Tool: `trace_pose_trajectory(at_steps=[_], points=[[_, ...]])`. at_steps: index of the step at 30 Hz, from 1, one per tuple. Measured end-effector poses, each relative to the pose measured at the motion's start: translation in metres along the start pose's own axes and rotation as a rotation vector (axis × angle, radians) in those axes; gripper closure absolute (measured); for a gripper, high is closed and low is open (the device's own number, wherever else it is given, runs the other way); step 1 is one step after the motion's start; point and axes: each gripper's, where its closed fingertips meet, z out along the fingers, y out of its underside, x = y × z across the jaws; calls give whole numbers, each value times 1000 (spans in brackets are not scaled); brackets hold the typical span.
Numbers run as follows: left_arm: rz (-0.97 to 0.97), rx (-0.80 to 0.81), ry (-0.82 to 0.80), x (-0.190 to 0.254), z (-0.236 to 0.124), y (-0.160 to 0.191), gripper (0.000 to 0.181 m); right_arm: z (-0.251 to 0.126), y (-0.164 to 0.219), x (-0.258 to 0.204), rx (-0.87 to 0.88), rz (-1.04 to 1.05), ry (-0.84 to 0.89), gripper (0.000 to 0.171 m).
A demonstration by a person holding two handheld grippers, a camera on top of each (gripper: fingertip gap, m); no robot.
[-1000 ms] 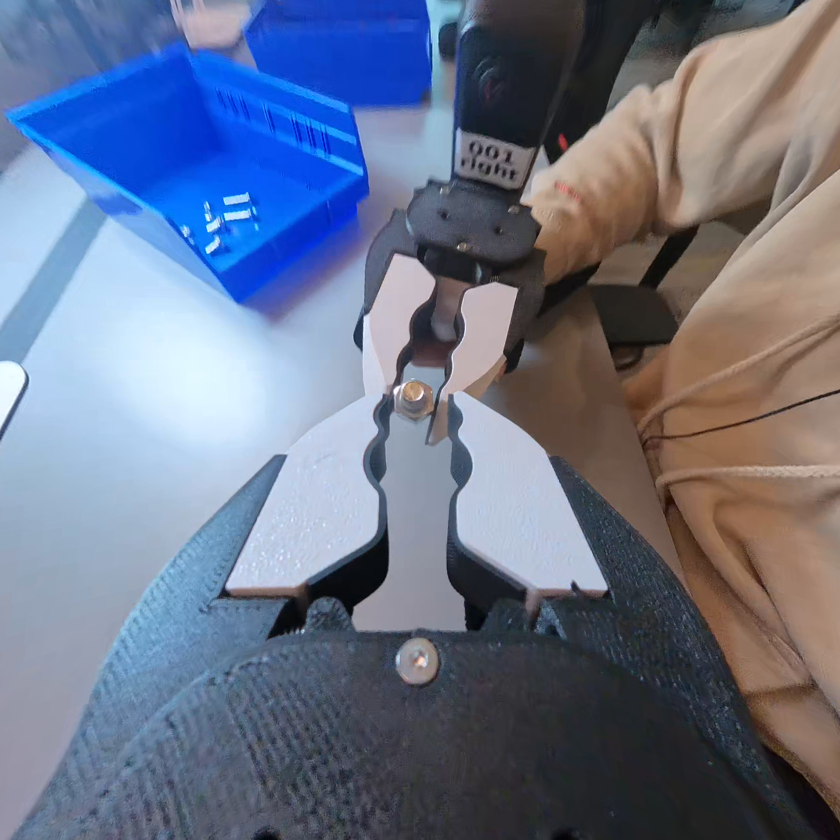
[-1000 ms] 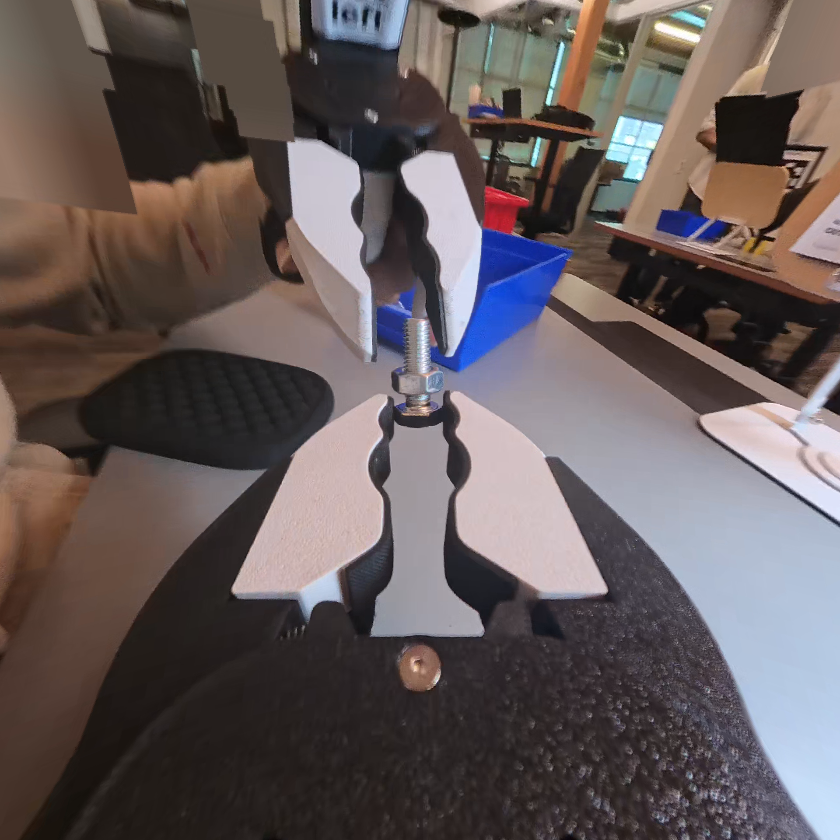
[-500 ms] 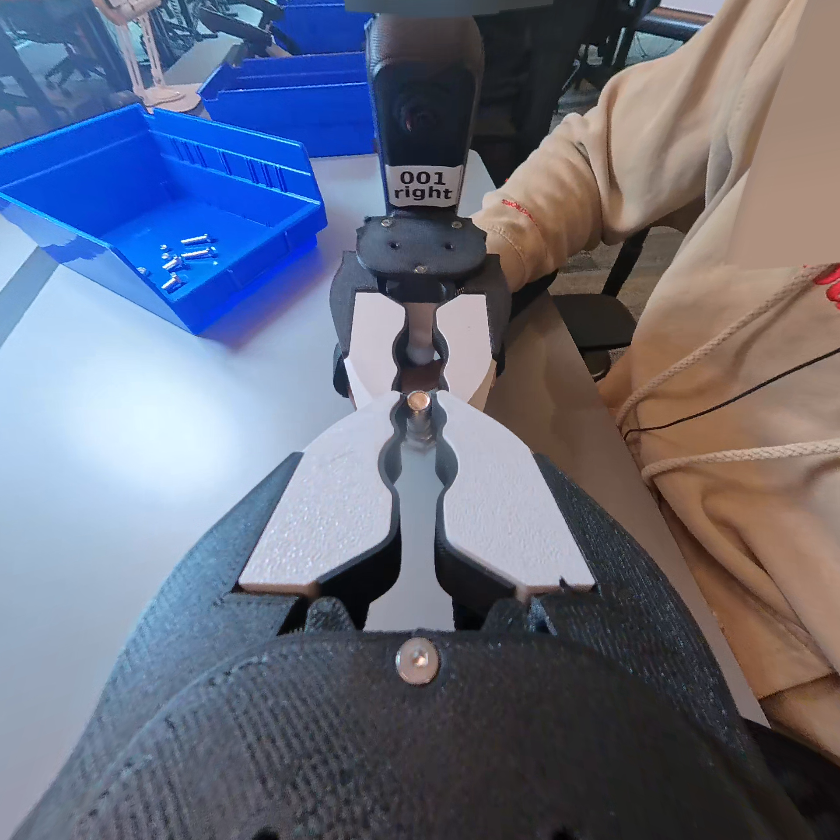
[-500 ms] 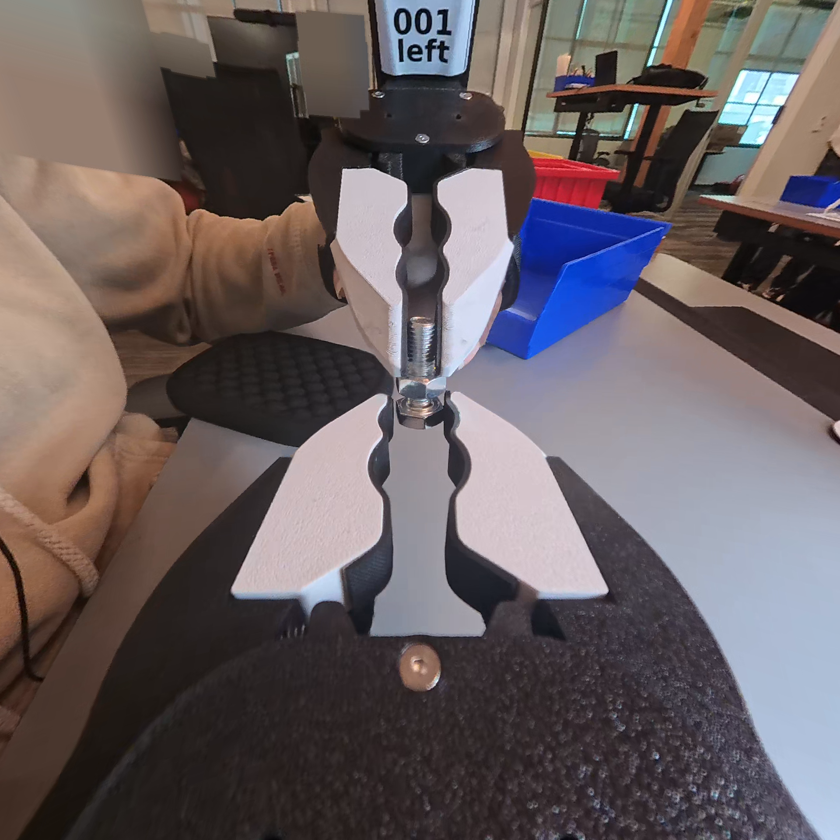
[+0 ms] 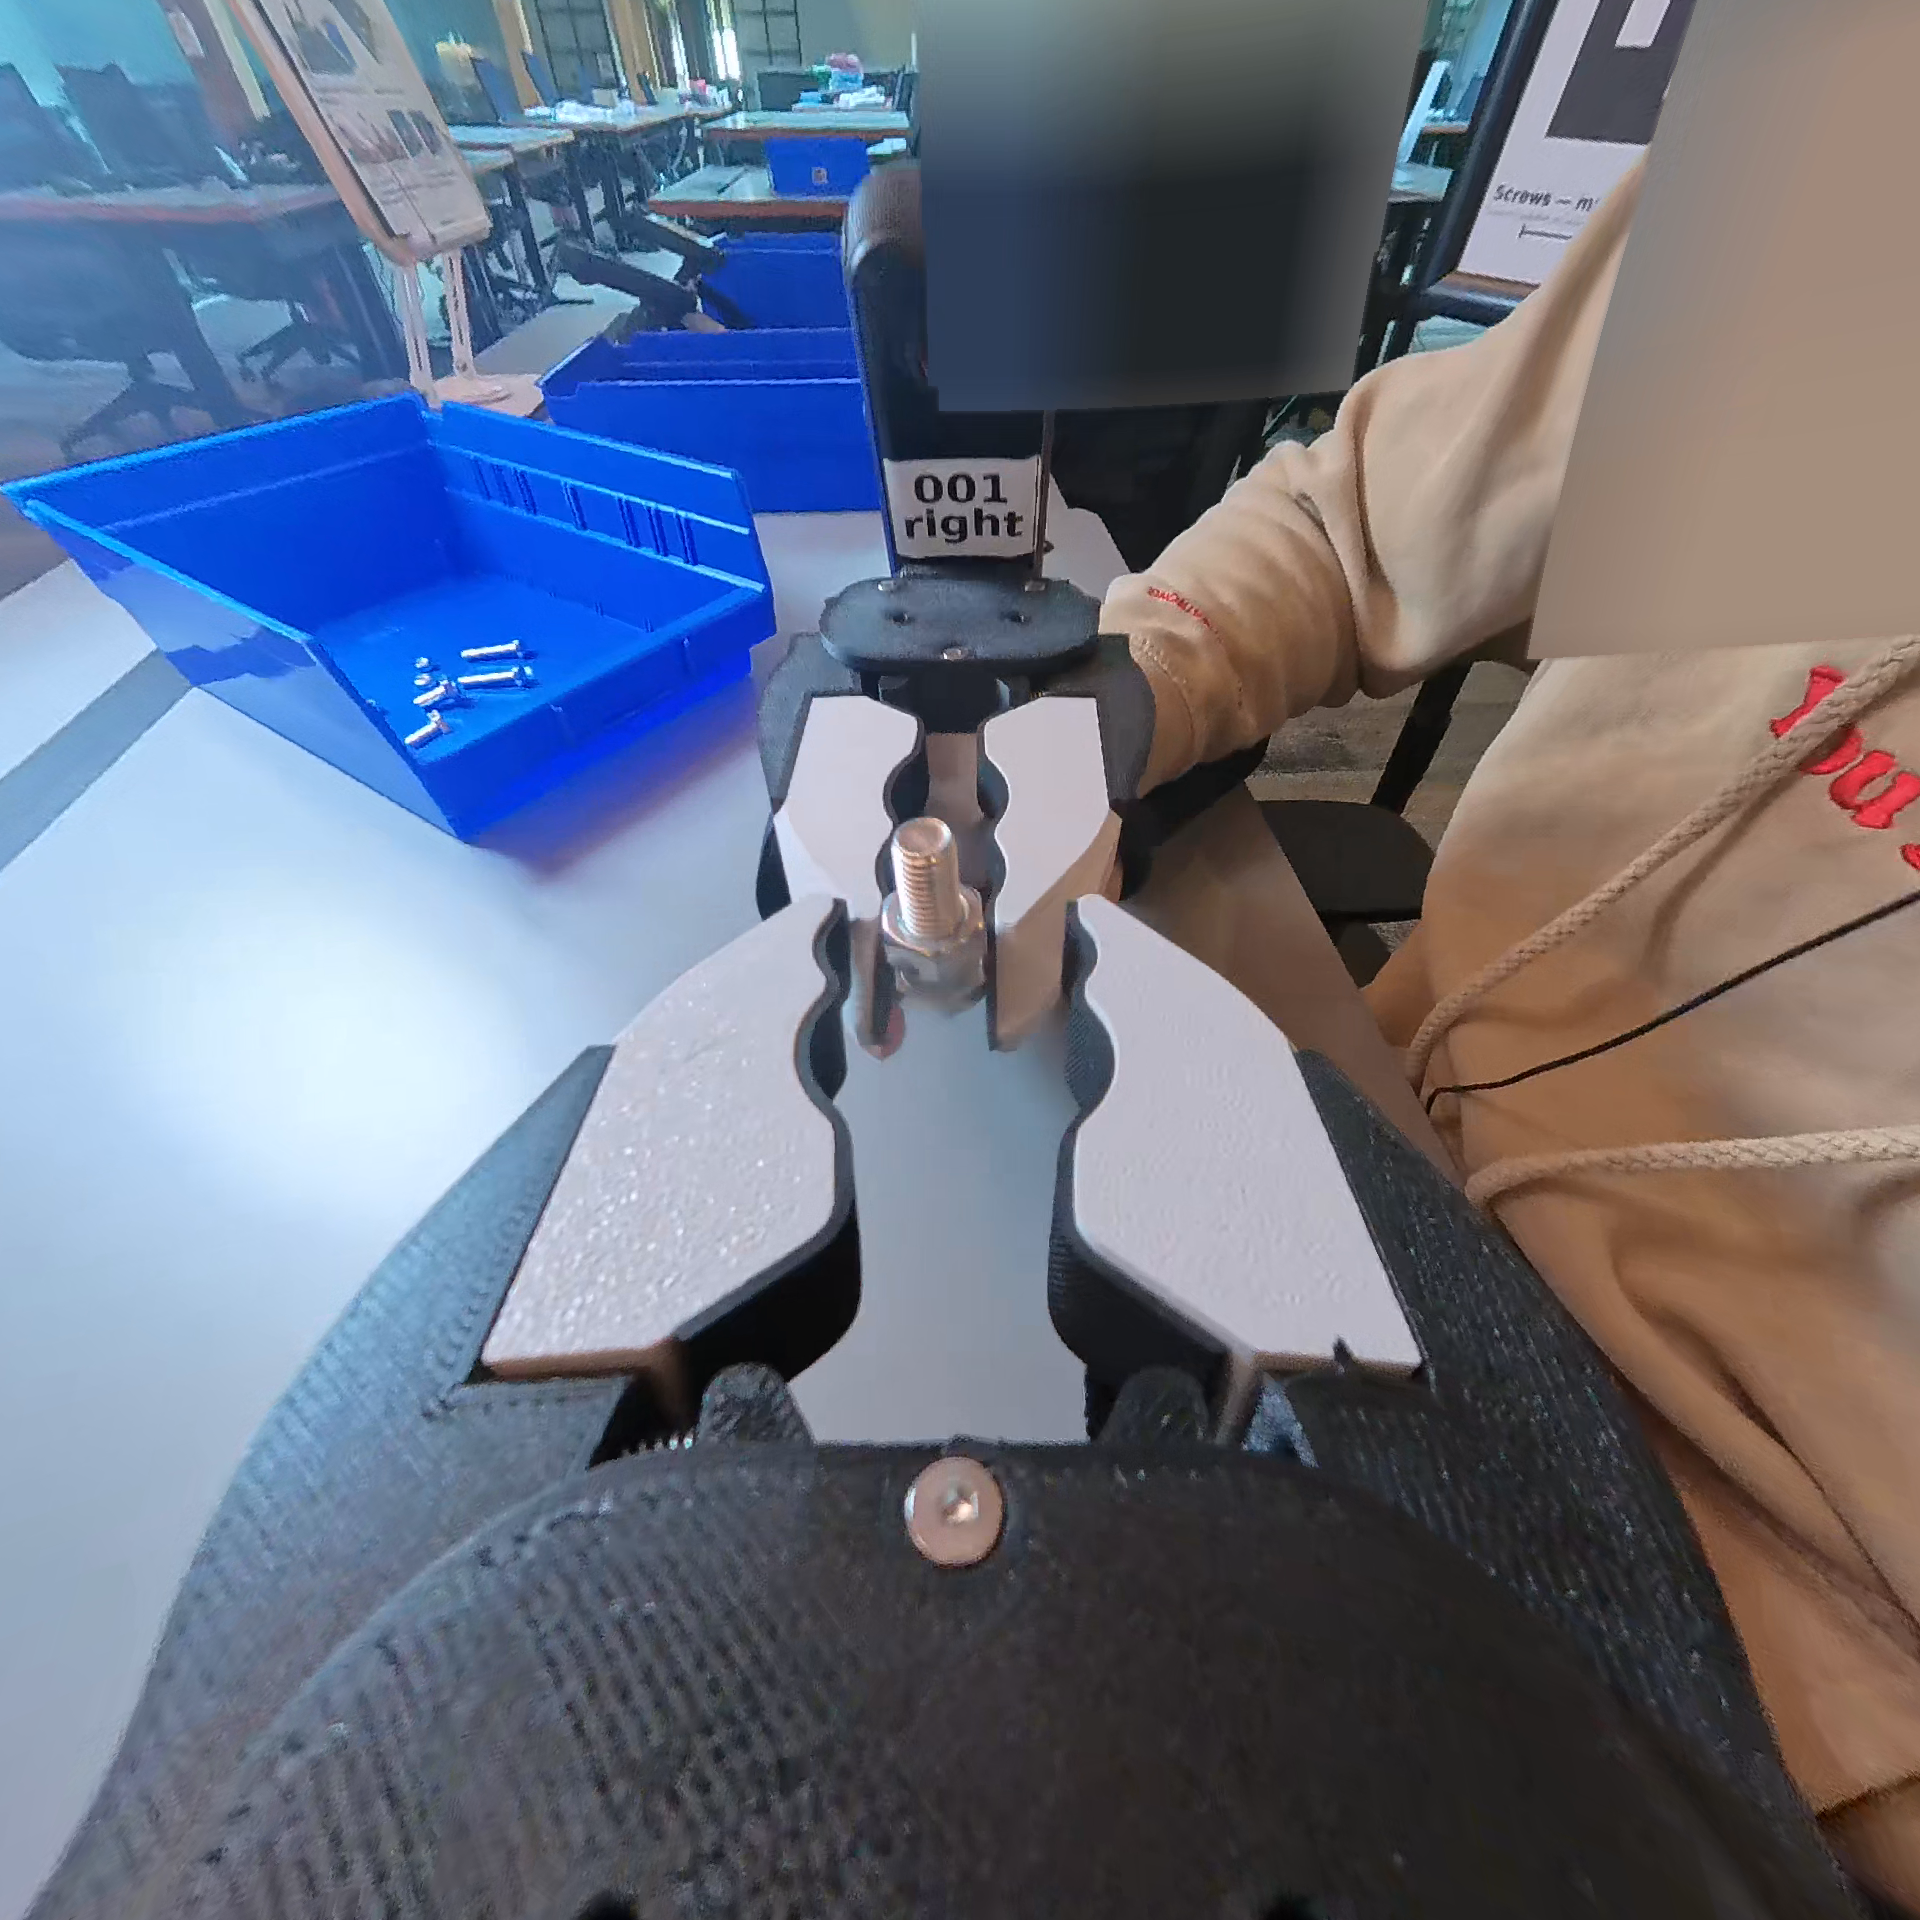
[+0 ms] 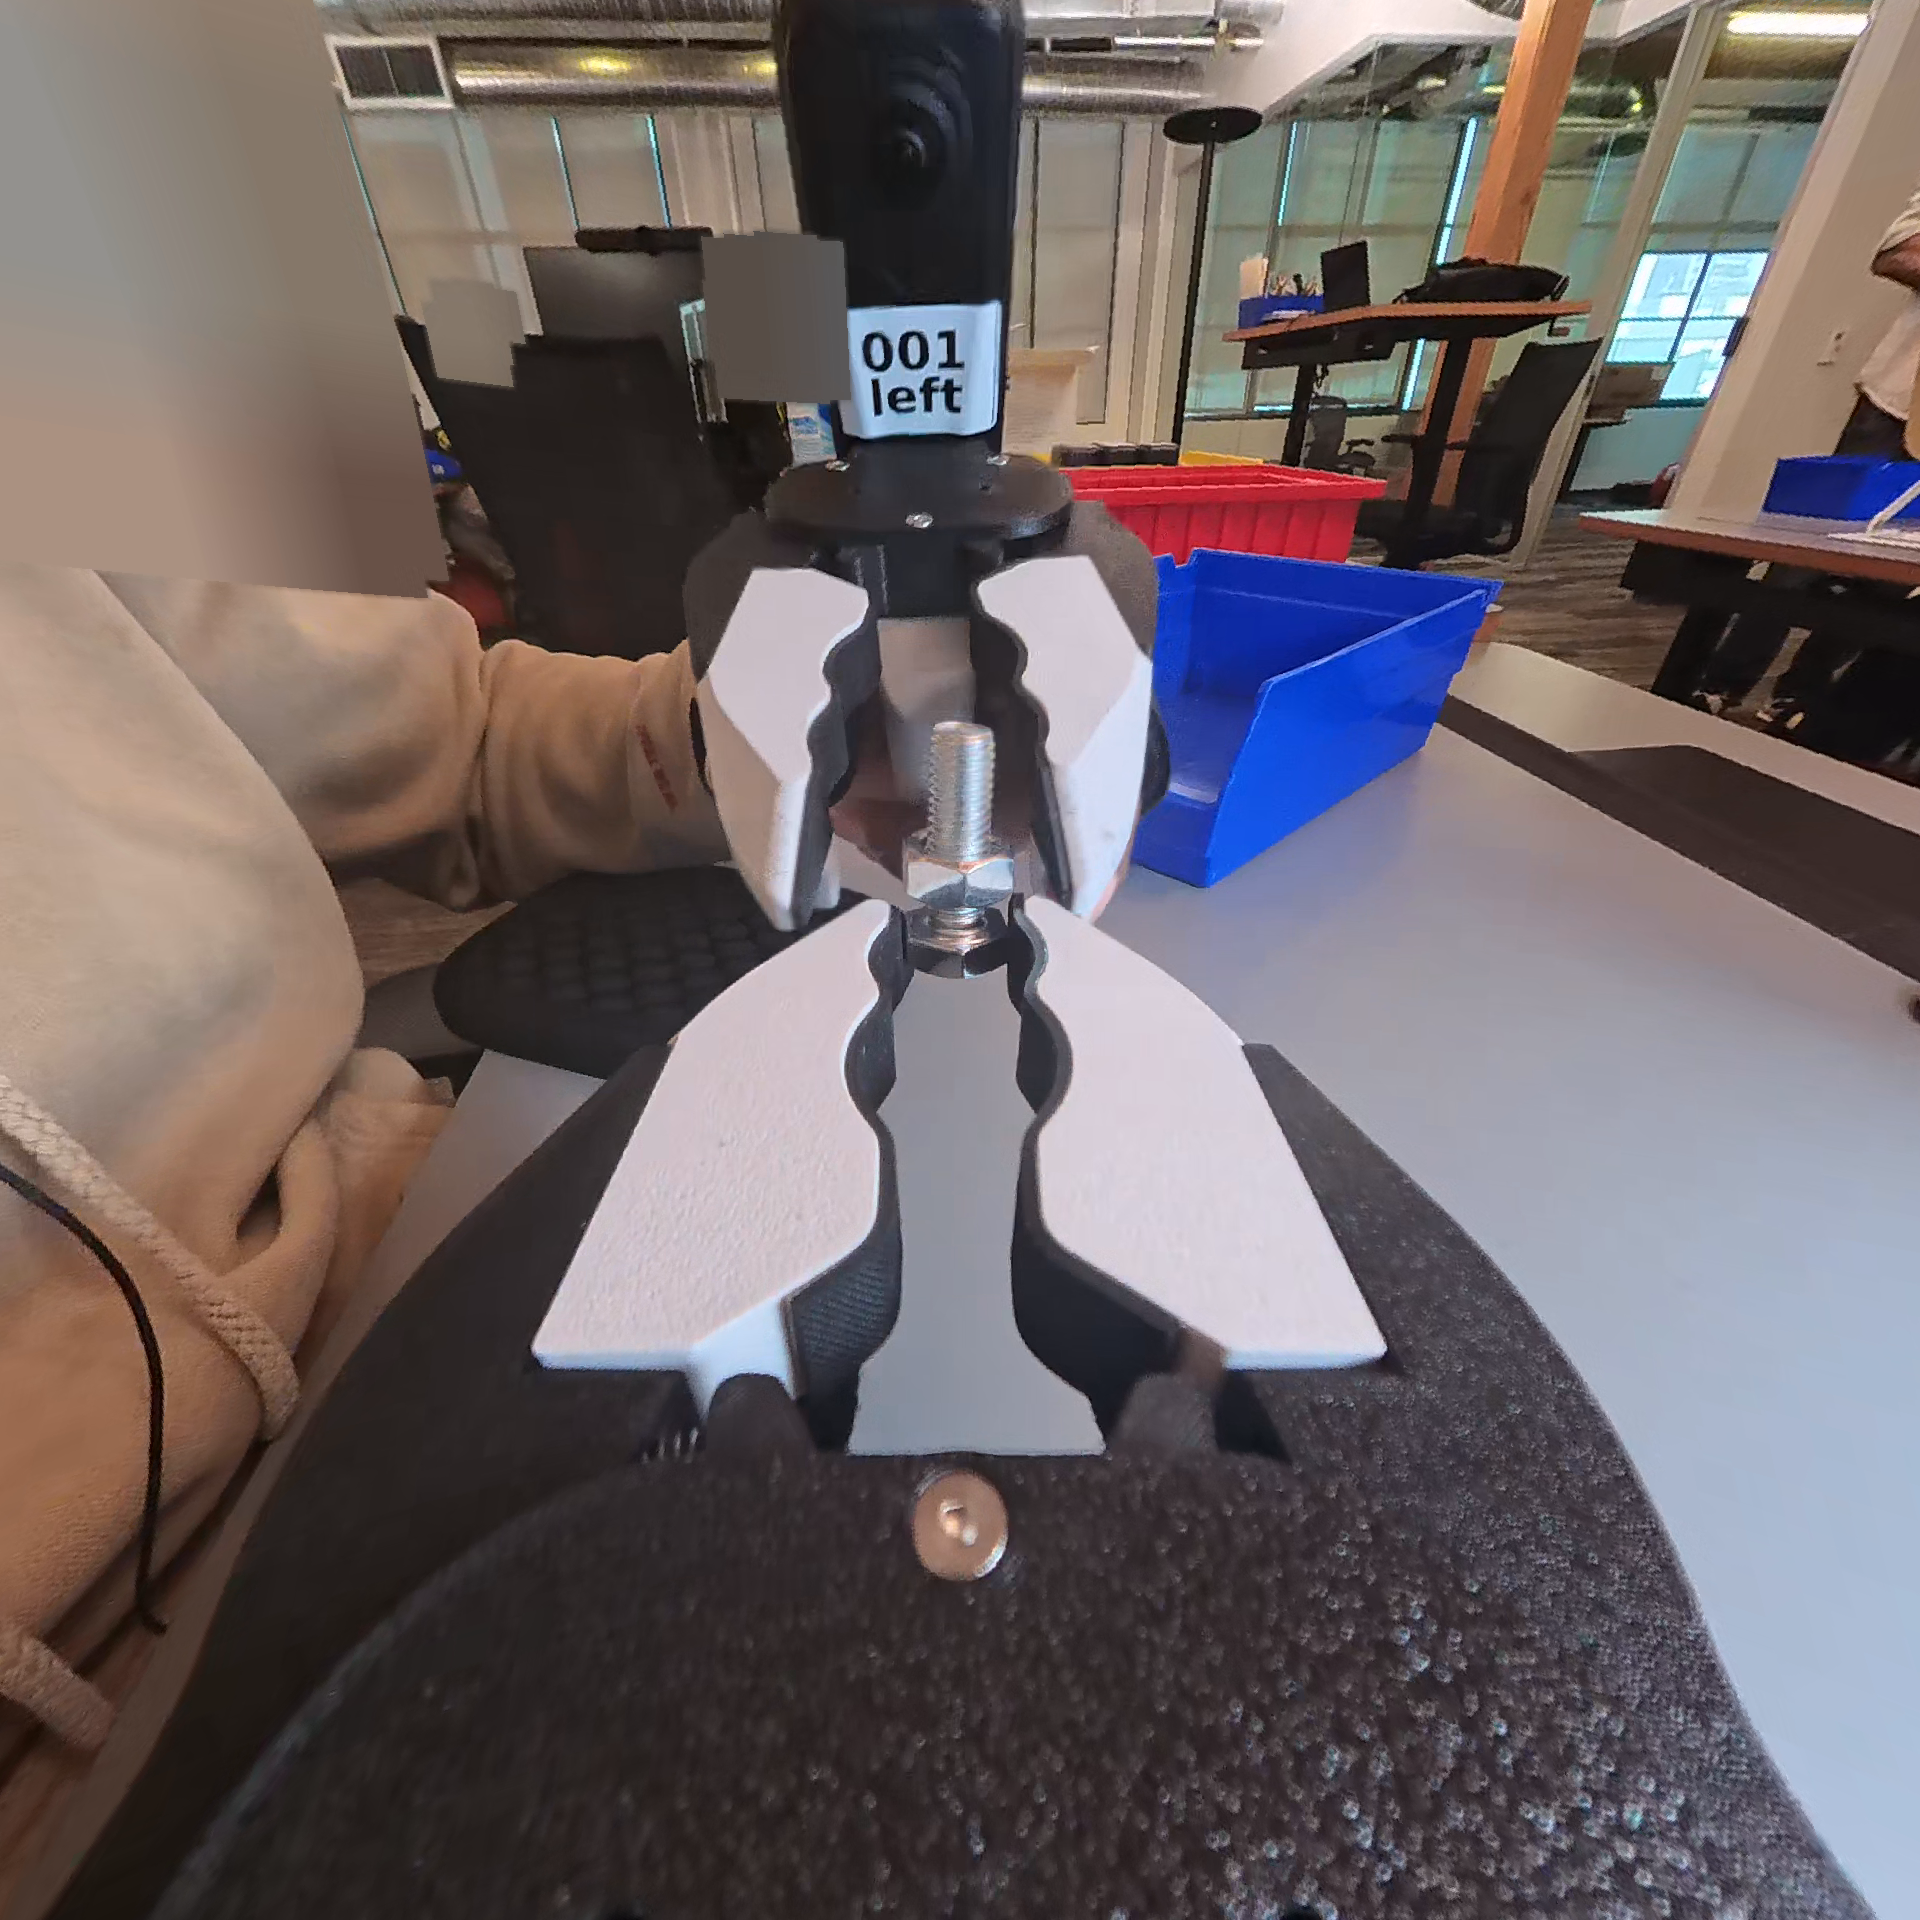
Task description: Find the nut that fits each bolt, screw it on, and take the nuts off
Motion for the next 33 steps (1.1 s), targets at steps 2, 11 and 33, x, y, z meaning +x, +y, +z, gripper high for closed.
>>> trace_pose_trajectory(at_steps=[2, 11, 33], points=[[-20, 30, -5, 0, -2, -3, 146, -2, -1, 6, 11, 19, 24, 152], [-86, 130, -77, -15, -12, -8, 149, -3, 0, 17, 10, 107, 55, 153], [-116, 151, -34, -14, -15, -2, 180, -2, 7, 25, -45, 123, 99, 153]])
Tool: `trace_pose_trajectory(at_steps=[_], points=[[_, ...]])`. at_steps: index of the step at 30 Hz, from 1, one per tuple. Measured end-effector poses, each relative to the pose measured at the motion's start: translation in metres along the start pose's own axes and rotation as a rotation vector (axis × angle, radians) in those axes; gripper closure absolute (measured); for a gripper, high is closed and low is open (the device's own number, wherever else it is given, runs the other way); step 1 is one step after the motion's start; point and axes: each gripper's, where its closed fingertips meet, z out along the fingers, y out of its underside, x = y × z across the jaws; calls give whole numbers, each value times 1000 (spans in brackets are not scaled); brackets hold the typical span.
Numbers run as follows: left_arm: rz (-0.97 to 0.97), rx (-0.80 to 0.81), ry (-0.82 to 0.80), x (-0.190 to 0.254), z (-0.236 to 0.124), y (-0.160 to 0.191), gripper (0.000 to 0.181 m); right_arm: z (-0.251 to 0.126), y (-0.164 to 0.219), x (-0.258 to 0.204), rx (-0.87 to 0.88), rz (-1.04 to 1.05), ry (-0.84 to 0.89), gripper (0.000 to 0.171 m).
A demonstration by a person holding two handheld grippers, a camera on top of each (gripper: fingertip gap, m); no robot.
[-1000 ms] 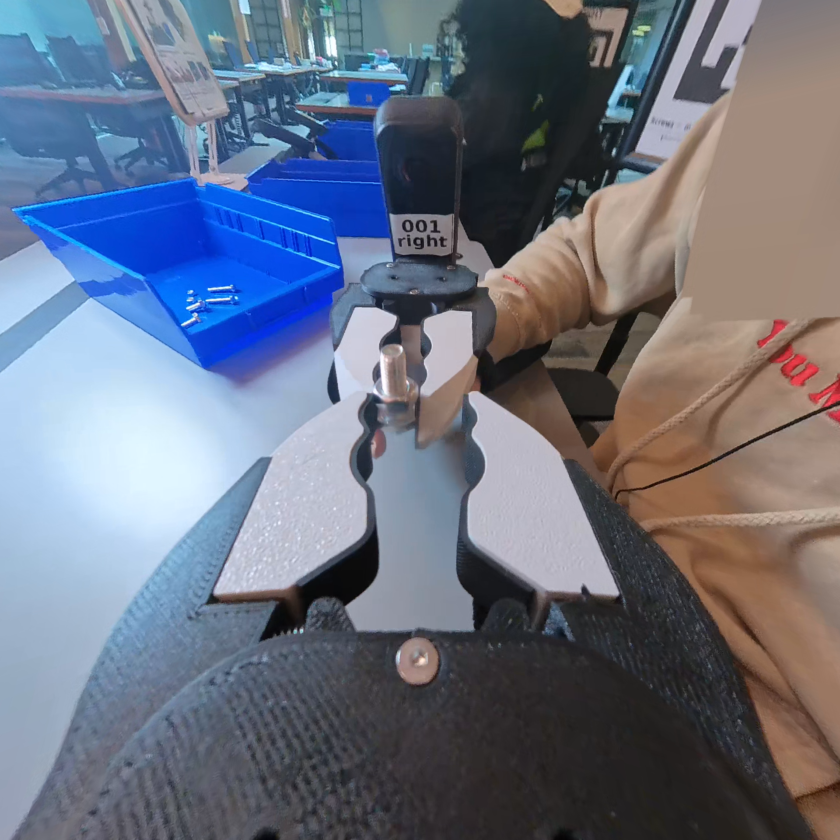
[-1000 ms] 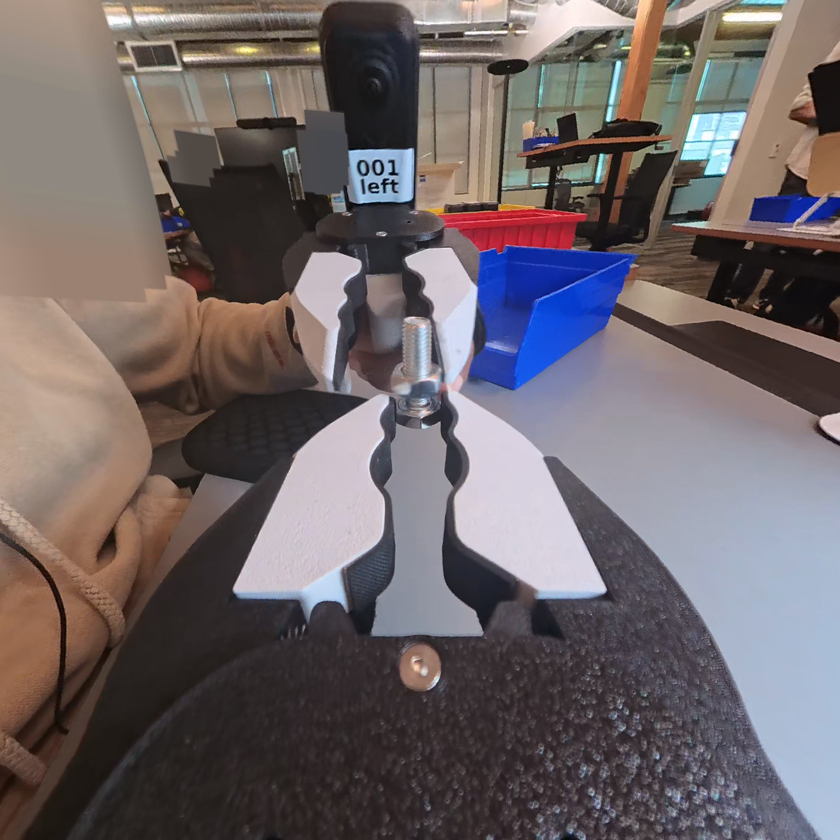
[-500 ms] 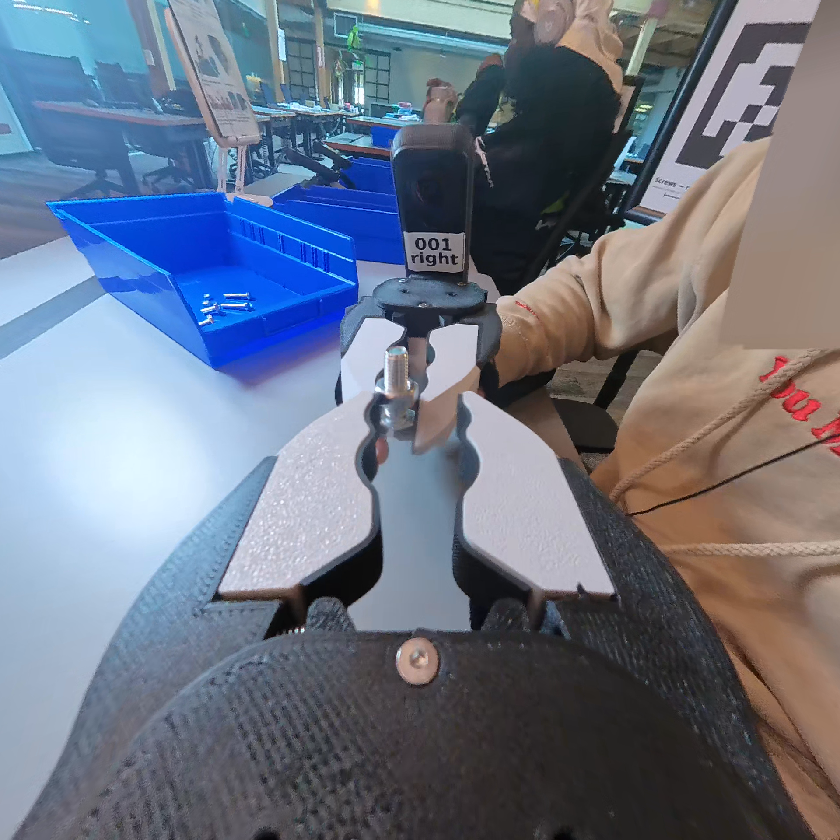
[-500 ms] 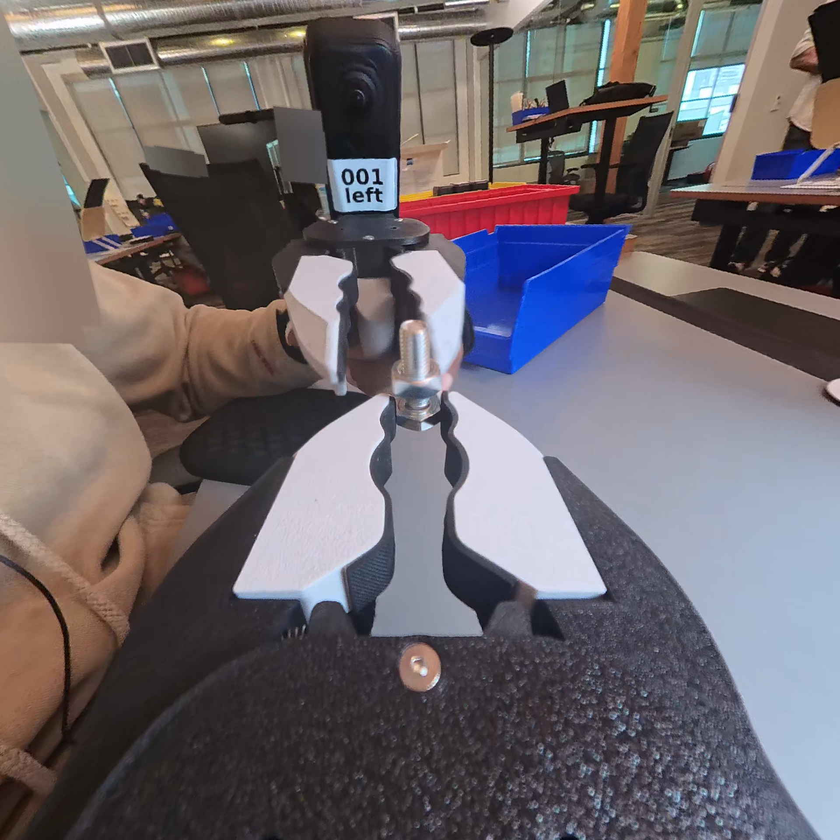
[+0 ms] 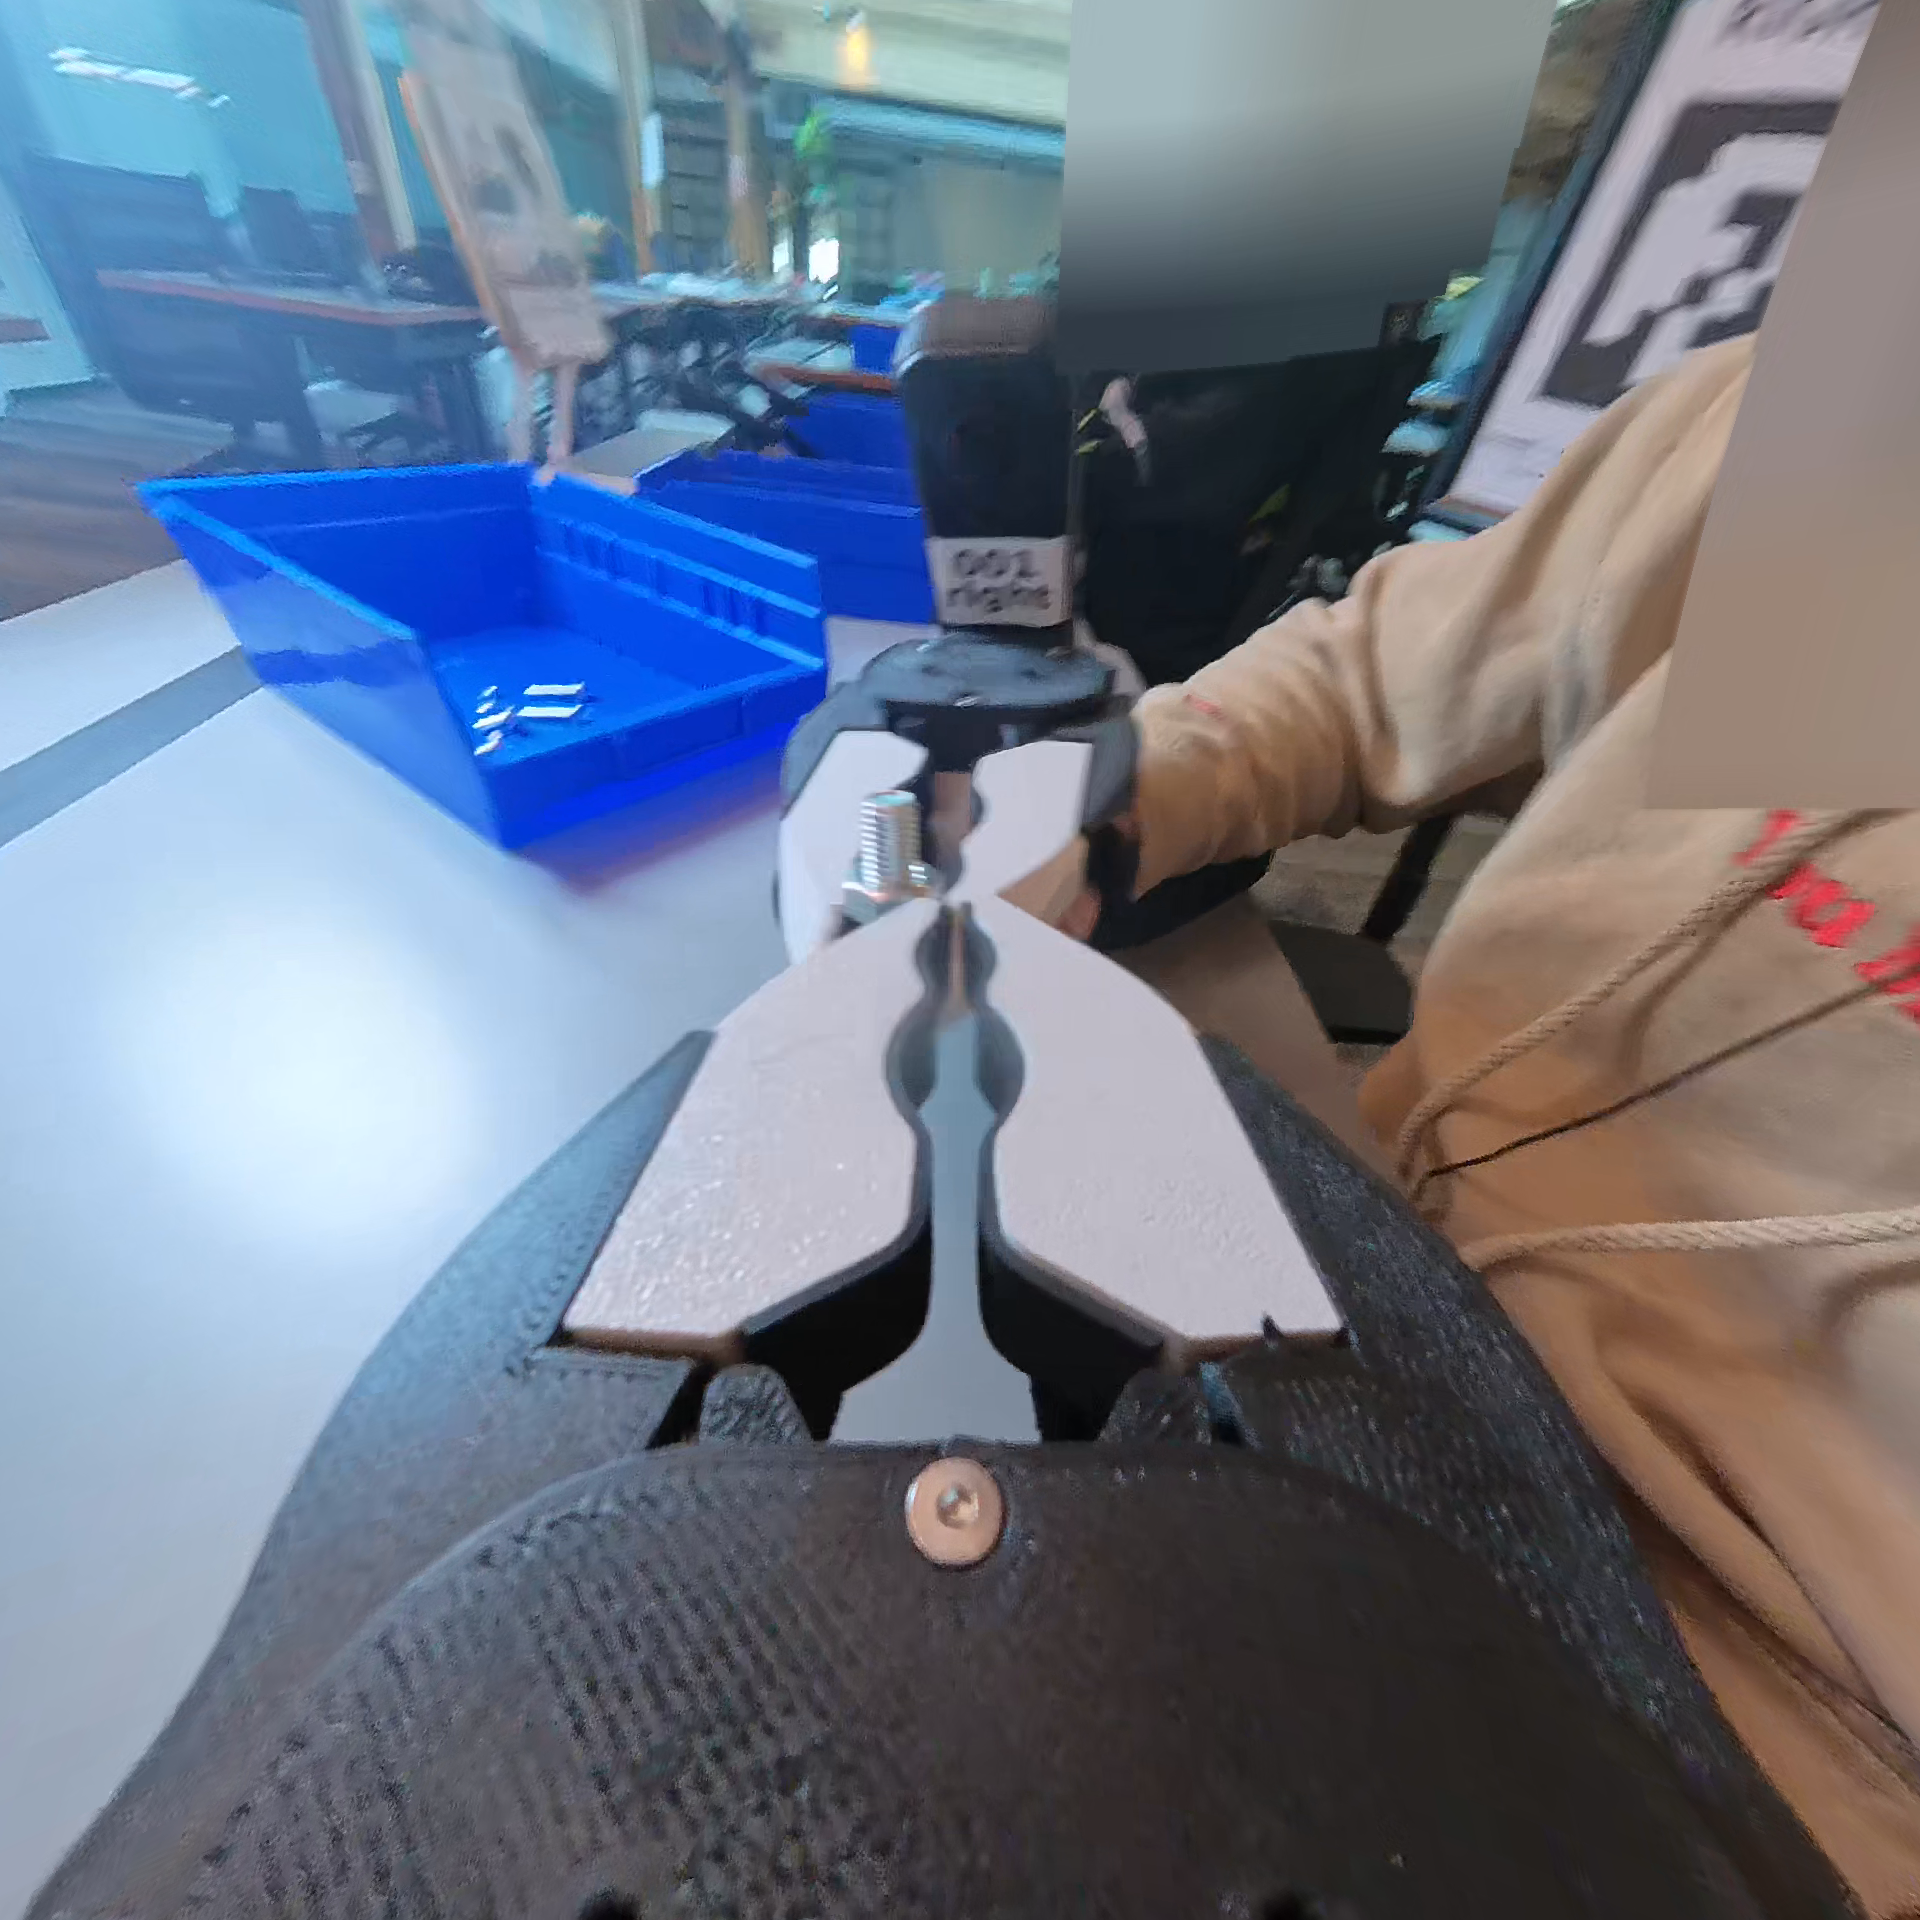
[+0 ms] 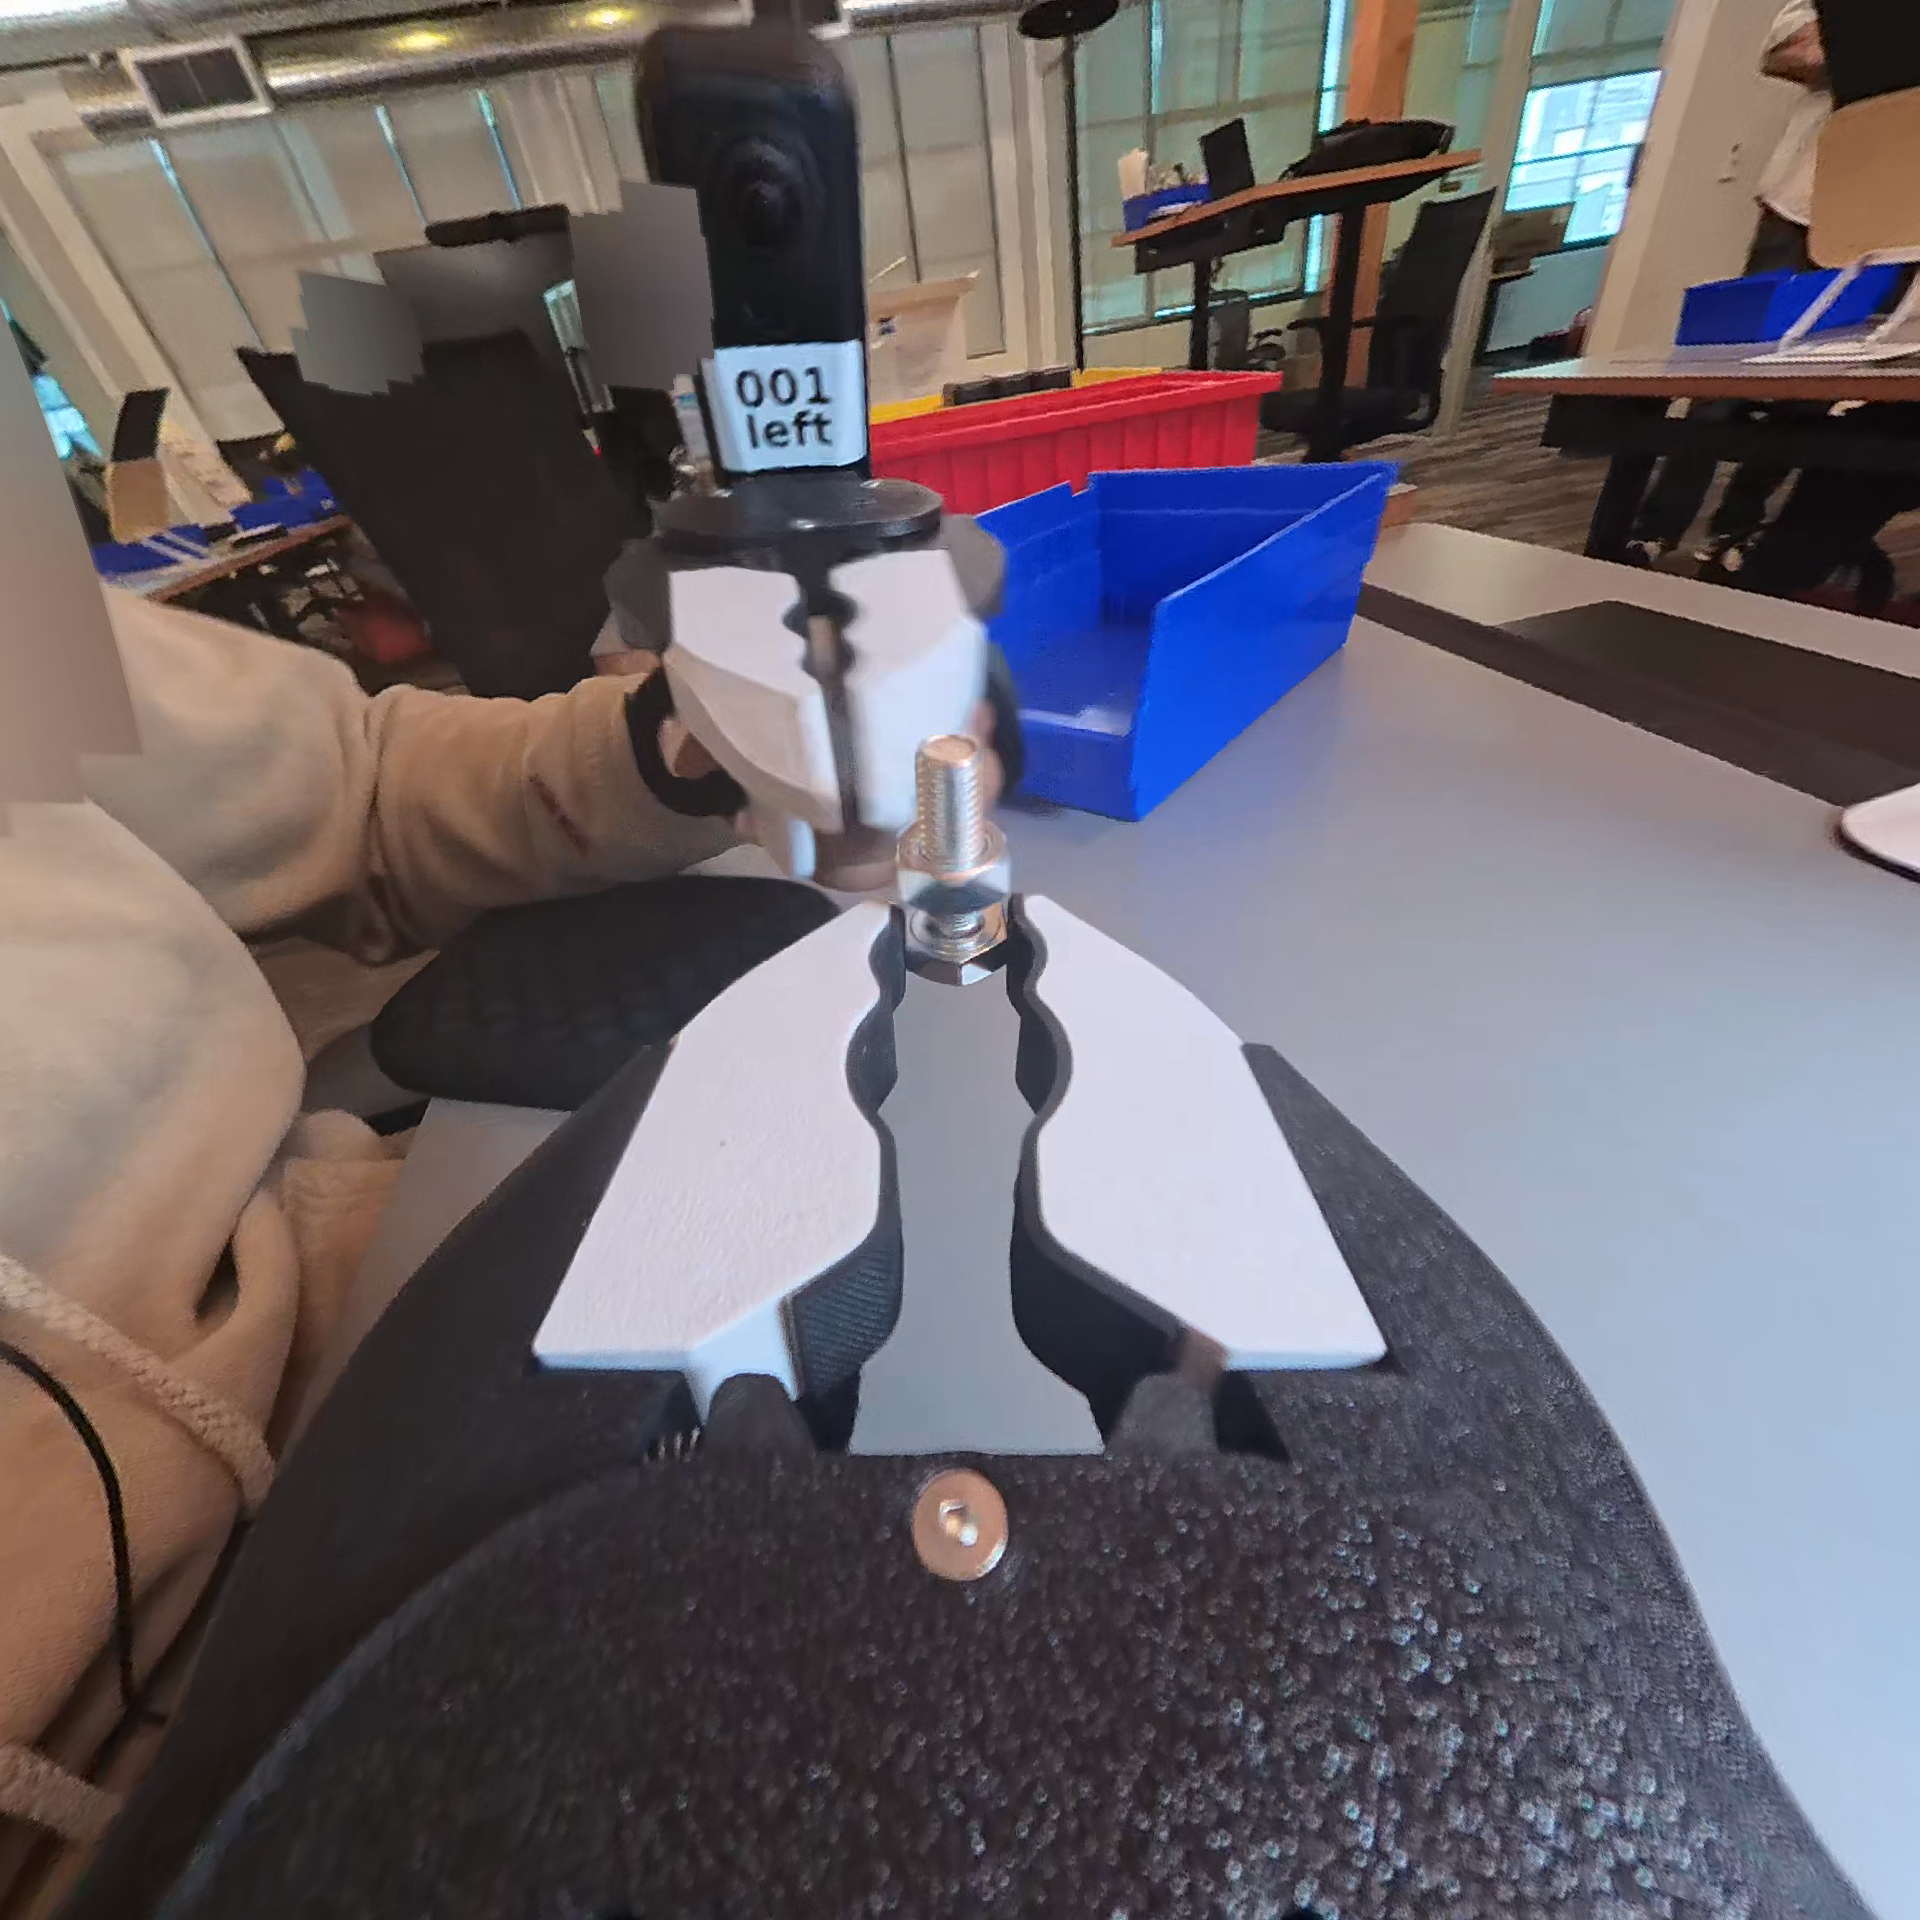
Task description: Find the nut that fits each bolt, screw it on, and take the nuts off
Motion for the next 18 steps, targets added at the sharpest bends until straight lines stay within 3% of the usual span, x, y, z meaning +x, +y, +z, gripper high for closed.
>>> trace_pose_trajectory(at_steps=[3, 8, 12, 14, 18], points=[[9, 31, -27, -5, -5, -6, 176, -4, -2, 9, 1, 19, 26, 153], [34, -13, -90, -12, 9, 7, 140, 5, 9, -5, -54, 1, -26, 153], [15, -57, -37, -4, 8, 11, 147, 3, 7, -1, -49, 12, -11, 153], [-1, -2, 31, 2, -3, 1, 175, -1, 5, 9, -41, 20, 32, 153], [13, 4, -39, -8, -2, 0, 160, -1, 7, 12, -55, 30, 36, 153]])
